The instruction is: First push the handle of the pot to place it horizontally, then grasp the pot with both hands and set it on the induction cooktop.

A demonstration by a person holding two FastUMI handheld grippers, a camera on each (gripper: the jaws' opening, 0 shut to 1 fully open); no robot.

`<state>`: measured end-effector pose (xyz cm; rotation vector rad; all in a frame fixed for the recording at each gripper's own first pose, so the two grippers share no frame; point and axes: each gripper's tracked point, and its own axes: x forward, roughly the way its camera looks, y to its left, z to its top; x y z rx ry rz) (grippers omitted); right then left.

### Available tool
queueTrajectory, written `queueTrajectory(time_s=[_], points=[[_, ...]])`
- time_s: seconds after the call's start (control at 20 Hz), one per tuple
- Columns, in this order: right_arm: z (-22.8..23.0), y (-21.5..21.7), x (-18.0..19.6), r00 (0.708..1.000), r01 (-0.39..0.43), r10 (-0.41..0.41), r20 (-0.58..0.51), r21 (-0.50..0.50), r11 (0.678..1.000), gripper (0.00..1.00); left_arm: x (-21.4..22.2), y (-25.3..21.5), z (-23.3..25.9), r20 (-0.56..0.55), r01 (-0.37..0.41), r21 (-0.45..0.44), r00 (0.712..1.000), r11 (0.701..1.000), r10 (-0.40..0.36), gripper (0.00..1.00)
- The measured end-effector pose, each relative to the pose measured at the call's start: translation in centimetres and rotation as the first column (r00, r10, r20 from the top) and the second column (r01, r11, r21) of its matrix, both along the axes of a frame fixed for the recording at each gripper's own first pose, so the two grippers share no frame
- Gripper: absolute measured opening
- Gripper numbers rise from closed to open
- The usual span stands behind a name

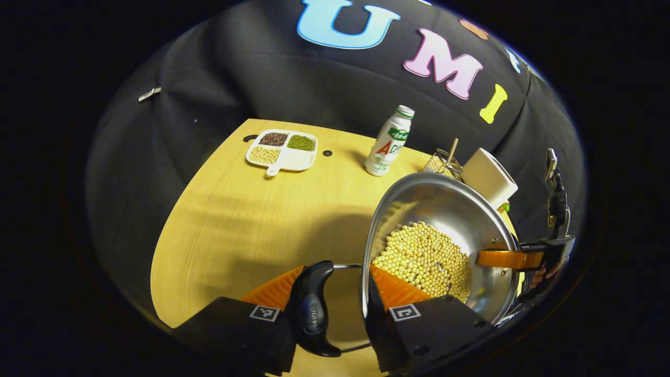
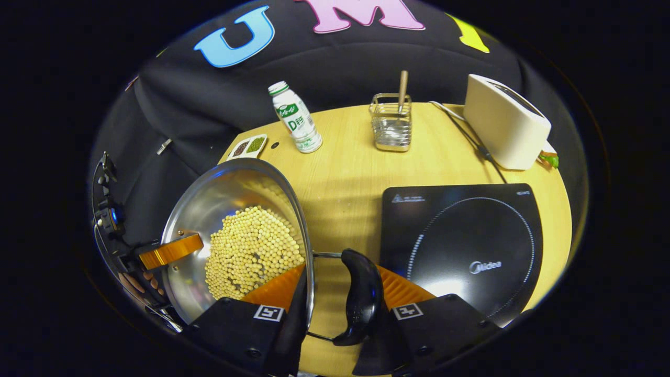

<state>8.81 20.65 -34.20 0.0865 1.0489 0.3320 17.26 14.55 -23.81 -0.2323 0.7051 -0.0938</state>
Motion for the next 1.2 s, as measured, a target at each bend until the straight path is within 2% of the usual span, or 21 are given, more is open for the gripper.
queueTrajectory(time_s=[0.25,0.6,0.65,0.7,0.75,1.2], points=[[2.8,-5.5,-0.2,0.999,0.038,-0.038,0.015,0.004,0.999,0.6,-0.2,-5.6,2.5,0.02,0.036,0.014,0.999,0.999,-0.037,0.61],[5.4,-12.1,1.3,0.997,0.065,-0.065,0.042,0.004,0.998,0.6,1.0,-12.8,4.3,0.037,0.06,0.012,0.997,0.998,-0.061,0.61],[5.5,-13.4,1.6,0.997,0.069,-0.07,0.044,0.004,0.998,0.6,1.2,-13.6,4.2,0.041,0.064,0.011,0.997,0.998,-0.064,0.61],[5.5,-14.5,1.9,0.996,0.075,-0.075,0.046,0.004,0.997,0.55,1.4,-14.8,4.4,0.046,0.067,0.012,0.997,0.998,-0.067,0.61],[5.6,-15.5,2.2,0.996,0.079,-0.079,0.048,0.003,0.997,0.6,1.7,-16.0,4.6,0.05,0.071,0.014,0.996,0.997,-0.071,0.61],[4.8,-23.4,3.9,0.993,0.115,-0.114,0.043,-0.009,0.993,0.6,3.5,-23.8,3.6,0.038,0.083,0.002,0.996,0.997,-0.083,0.61]])
